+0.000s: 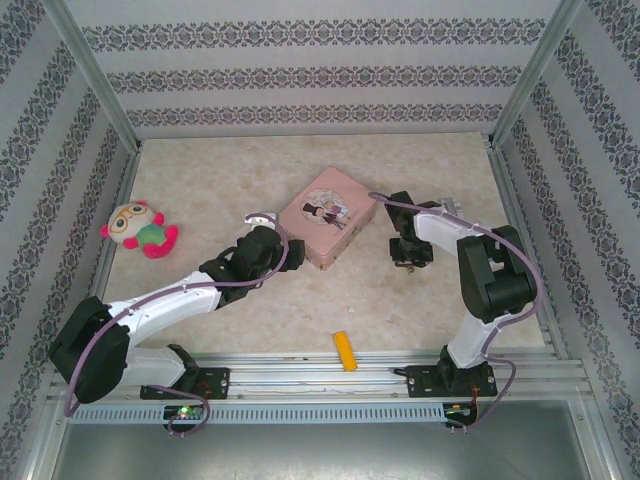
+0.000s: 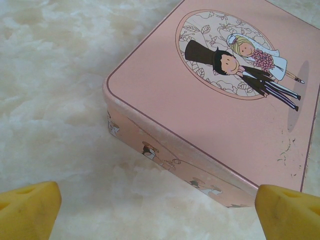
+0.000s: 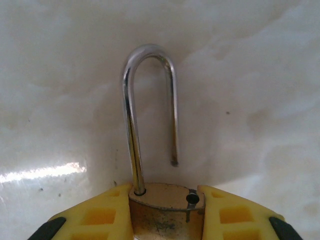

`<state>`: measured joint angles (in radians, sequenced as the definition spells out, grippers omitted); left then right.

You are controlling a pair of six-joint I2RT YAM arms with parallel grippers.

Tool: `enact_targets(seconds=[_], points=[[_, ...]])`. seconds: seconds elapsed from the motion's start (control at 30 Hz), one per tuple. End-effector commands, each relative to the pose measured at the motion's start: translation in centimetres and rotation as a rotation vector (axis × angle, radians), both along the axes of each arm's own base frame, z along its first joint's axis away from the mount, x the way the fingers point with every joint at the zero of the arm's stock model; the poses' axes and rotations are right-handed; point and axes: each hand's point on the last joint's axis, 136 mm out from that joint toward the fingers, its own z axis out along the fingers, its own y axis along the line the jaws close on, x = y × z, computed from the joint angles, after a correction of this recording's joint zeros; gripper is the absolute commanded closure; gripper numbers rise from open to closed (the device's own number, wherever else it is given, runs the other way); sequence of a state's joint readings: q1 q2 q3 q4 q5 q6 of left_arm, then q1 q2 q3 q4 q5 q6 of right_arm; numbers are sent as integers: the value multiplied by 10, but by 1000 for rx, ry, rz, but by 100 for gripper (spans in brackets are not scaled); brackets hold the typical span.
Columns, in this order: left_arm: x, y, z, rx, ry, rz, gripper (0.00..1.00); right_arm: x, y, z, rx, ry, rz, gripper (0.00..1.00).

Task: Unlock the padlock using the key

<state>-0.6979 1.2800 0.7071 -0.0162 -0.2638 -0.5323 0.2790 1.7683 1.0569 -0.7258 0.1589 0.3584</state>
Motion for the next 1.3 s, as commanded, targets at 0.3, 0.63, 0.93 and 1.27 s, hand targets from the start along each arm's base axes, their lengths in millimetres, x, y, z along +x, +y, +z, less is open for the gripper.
enact_targets(seconds=[0.3, 0.63, 0.93, 1.27], points=[[5, 4, 1, 4, 5, 26, 1, 2, 24, -5, 87, 14, 24, 55], [3, 2, 8, -29, 4, 23, 1, 26, 31, 65, 149, -166, 50, 45], [4, -31, 10, -182, 32, -61, 1, 104, 50, 135, 393, -454, 74, 43], [12, -44, 10, -252, 37, -60, 1, 179, 78, 129, 510, -482, 139, 44]])
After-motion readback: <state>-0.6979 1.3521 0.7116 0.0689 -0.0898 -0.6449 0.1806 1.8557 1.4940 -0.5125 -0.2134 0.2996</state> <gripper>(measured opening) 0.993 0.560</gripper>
